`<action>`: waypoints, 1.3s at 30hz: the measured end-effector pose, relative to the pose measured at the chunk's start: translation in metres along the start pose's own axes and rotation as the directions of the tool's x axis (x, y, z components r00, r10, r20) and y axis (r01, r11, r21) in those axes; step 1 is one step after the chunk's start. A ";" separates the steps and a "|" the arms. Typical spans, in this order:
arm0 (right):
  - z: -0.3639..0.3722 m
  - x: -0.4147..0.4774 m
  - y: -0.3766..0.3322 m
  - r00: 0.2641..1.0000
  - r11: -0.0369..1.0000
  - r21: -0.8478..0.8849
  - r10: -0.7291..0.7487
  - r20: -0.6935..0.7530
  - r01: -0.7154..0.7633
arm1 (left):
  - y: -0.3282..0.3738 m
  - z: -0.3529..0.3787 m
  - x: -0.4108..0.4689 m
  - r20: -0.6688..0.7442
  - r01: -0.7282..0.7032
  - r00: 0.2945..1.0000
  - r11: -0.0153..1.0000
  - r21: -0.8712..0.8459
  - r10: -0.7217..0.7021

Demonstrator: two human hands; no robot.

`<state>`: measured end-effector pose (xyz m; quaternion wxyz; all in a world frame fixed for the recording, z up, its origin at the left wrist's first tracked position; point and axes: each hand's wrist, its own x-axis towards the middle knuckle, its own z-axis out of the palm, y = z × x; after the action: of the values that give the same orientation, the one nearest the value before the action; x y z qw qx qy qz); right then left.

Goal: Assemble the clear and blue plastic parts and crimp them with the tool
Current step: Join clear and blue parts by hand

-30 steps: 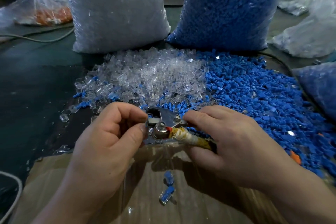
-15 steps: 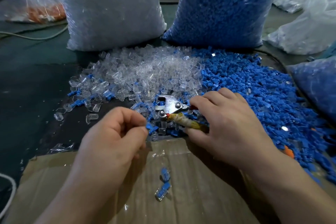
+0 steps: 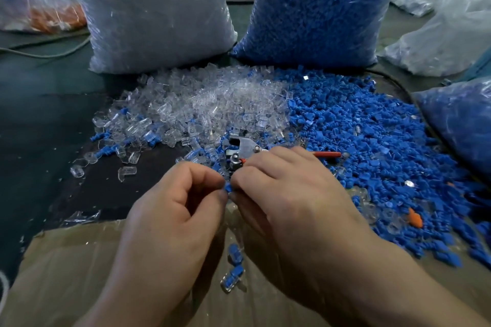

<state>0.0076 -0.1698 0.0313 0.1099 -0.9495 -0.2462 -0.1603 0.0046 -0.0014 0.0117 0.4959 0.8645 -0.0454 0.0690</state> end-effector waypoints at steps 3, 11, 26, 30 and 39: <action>-0.001 -0.003 0.001 0.999 0.997 0.082 0.010 -0.045 -0.006 | 0.004 -0.002 -0.001 -0.029 -0.059 0.998 0.994 -0.093 0.057; -0.006 0.001 -0.010 0.999 0.957 0.291 0.029 -0.040 -0.016 | -0.006 -0.013 0.006 0.245 0.111 0.969 0.957 -0.267 -0.044; -0.047 -0.017 0.016 0.739 0.899 -0.206 0.435 0.515 -0.385 | -0.013 -0.033 0.011 0.392 -0.213 0.912 0.955 0.205 0.119; -0.033 -0.016 0.012 0.759 0.921 -0.142 0.381 0.527 -0.364 | -0.010 -0.031 0.011 0.493 -0.337 0.857 0.886 0.318 0.149; -0.009 -0.008 0.009 0.861 0.902 0.115 0.350 0.369 -0.416 | -0.006 -0.031 0.009 0.486 -0.342 0.857 0.893 0.291 0.170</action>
<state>0.0029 -0.1832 0.0351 0.1861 -0.9776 -0.0813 0.0551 0.0120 0.0281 0.0230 0.2873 0.9197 -0.2613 -0.0579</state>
